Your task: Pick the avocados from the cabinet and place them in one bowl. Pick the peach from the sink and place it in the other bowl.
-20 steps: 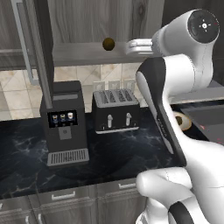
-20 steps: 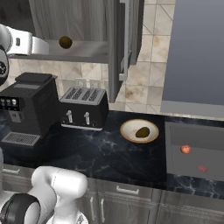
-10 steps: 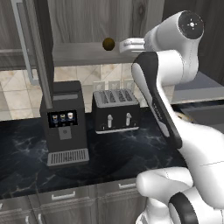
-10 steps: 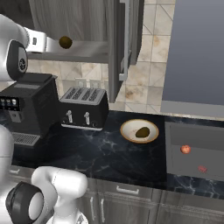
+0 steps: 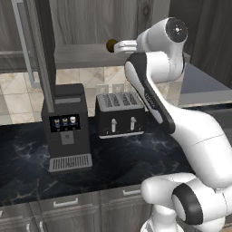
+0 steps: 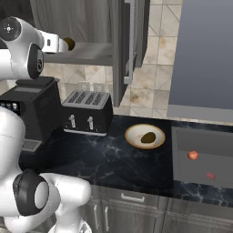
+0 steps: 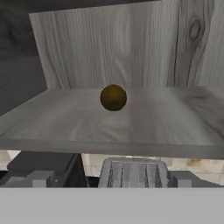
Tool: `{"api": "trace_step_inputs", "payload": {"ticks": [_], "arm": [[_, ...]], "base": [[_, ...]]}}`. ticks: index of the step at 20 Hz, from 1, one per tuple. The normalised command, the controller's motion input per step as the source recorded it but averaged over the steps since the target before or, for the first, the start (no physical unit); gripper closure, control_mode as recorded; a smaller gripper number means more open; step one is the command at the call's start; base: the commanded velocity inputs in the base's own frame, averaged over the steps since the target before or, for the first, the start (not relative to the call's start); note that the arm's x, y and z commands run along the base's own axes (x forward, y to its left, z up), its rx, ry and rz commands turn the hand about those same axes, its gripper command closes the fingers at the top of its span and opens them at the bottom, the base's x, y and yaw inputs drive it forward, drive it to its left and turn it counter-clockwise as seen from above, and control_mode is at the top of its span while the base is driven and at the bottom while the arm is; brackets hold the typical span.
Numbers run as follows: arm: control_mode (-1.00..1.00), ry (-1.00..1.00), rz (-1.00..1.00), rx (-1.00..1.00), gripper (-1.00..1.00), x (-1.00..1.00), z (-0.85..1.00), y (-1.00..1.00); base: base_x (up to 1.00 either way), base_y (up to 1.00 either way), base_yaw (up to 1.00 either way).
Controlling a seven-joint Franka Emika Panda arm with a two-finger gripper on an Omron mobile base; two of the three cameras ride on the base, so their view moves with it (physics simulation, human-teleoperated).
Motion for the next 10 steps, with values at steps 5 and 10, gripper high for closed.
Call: {"api": "trace_step_inputs", "payload": {"ticks": [5,10], "arm": [[-1.0,0.09,0.01,-0.07,-1.0,0.63,0.08,0.08],[-1.0,0.0,0.0,-0.05,-1.0,0.51,0.0,0.03]], "base": [[0.0,0.0,0.0],[0.0,0.0,0.0]]}}
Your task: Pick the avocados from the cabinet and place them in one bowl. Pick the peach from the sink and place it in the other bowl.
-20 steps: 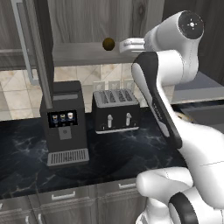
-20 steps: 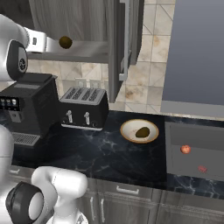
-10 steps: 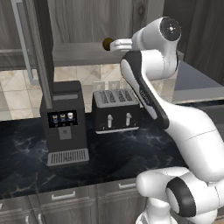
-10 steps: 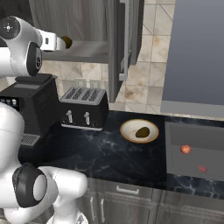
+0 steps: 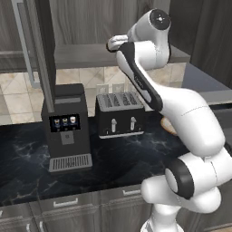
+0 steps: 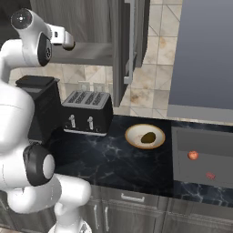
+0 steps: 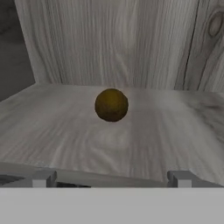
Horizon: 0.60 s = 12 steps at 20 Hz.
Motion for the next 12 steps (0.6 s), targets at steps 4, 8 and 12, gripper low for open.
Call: {"api": "trace_step_inputs", "payload": {"ticks": [4,8,12], "arm": [[-1.0,-0.11,0.0,0.0,-1.0,0.36,-0.18,0.06],[-1.0,-0.08,0.0,0.0,-1.0,0.43,-0.16,0.09],[-1.0,0.12,0.0,-0.05,-1.0,0.44,-0.01,0.04]], "base": [[0.0,0.0,0.0],[0.0,0.0,0.0],[0.0,0.0,0.0]]}}
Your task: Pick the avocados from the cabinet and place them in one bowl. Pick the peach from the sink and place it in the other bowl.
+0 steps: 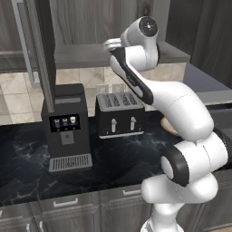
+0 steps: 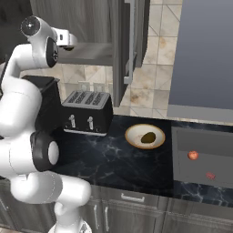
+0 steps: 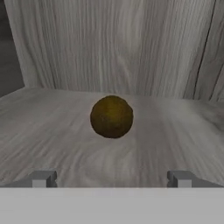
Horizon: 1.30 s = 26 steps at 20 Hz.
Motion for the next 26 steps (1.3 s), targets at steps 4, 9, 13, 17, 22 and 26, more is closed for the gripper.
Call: {"api": "trace_step_inputs", "payload": {"ticks": [4,9,13,17,22,26], "arm": [[-1.0,0.13,0.0,-0.07,-1.0,0.44,0.01,0.03],[-1.0,0.02,0.0,-0.03,-1.0,0.37,-0.03,0.1],[-1.0,-0.03,0.0,0.0,-1.0,0.28,-0.11,0.06],[-1.0,0.0,0.0,0.0,-1.0,0.29,-0.16,0.0],[-1.0,0.0,0.0,0.0,-1.0,0.39,-0.18,0.0],[-1.0,0.0,0.0,0.0,-1.0,0.43,-0.14,0.02]], "base": [[0.0,0.0,0.0],[0.0,0.0,0.0],[0.0,0.0,0.0],[0.0,0.0,0.0],[0.0,0.0,0.0],[0.0,0.0,0.0]]}}
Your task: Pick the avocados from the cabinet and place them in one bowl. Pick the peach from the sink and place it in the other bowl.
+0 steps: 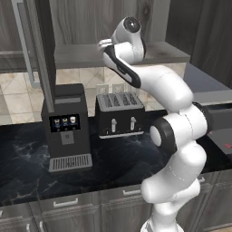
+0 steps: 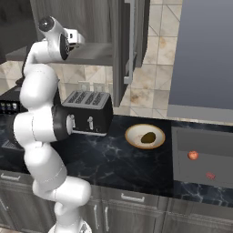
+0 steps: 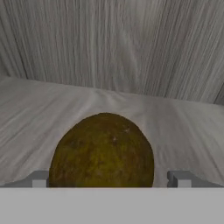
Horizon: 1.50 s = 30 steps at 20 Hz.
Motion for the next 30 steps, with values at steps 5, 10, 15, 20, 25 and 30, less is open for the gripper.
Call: {"api": "trace_step_inputs", "payload": {"ticks": [5,10,15,20,25,30], "arm": [[-1.0,0.0,0.0,0.0,1.0,0.38,-0.11,0.11],[-1.0,0.0,0.0,0.0,1.0,0.12,-0.06,0.03],[-1.0,-0.01,-0.01,0.0,1.0,-0.04,-0.01,0.0],[-1.0,-0.07,-0.06,0.01,1.0,-0.43,0.0,-0.06],[-1.0,-0.19,-0.08,0.04,1.0,-0.71,0.01,-0.09],[-1.0,-0.05,-0.13,0.02,1.0,-0.64,0.09,-0.21]], "base": [[0.0,0.0,0.0],[0.0,0.0,0.0],[0.0,0.0,0.0],[0.0,0.0,0.0],[0.0,0.0,0.0],[0.0,0.0,0.0]]}}
